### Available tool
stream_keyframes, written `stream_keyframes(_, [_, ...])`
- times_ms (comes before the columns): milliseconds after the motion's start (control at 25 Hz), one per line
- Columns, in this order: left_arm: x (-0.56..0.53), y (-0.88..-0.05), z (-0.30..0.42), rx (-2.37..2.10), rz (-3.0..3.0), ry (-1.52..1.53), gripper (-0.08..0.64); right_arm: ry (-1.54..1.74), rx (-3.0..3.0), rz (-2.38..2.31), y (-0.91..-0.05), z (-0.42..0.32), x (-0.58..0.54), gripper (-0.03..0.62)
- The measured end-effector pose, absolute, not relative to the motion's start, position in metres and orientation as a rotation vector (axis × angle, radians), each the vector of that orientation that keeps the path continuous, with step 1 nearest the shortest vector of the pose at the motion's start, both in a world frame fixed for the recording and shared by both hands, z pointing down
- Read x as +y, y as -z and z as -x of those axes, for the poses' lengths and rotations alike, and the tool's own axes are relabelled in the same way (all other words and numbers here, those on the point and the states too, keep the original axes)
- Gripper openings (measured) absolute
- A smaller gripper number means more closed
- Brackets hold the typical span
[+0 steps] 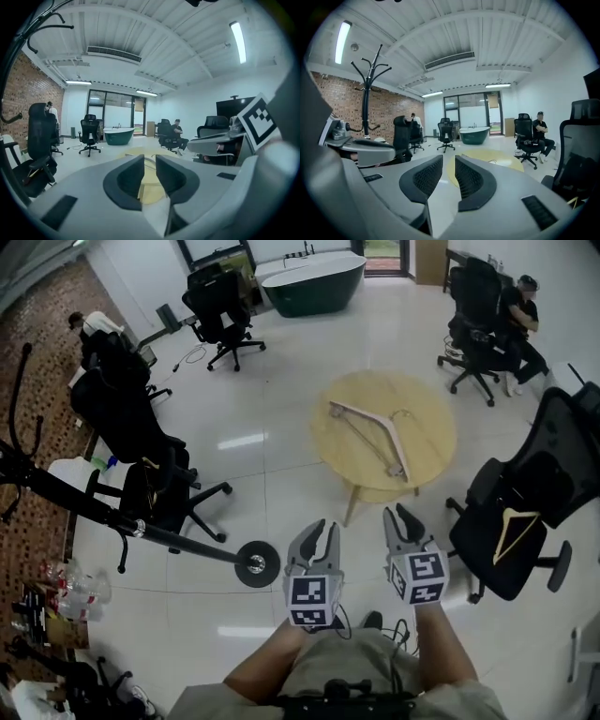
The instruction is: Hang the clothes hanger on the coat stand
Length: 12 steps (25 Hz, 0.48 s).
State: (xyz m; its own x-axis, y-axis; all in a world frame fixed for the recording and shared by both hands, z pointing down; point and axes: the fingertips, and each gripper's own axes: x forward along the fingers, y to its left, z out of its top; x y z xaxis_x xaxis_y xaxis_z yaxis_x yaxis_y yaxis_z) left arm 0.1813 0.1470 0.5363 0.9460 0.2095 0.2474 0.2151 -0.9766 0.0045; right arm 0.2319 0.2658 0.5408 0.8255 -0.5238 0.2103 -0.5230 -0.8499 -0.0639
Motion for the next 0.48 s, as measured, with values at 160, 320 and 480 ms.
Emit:
stream_keyframes(160, [0.129,-0.562,-0.268,-0.387,3.075,0.438,0.109,0.429,0.86,3.023,-0.574,-0.326,0.241,0.077])
stream_keyframes(320, [0.115,-0.576,-0.341,-0.47,3.053,0.465,0.114,0.554,0.796,3.042,-0.602,-0.391,0.223,0.077])
stream_keyframes(480, [0.105,-0.571,-0.403,-0.495,3.057,0.48,0.114,0.643,0.762,3.063,-0.607,-0.451,0.219,0.098])
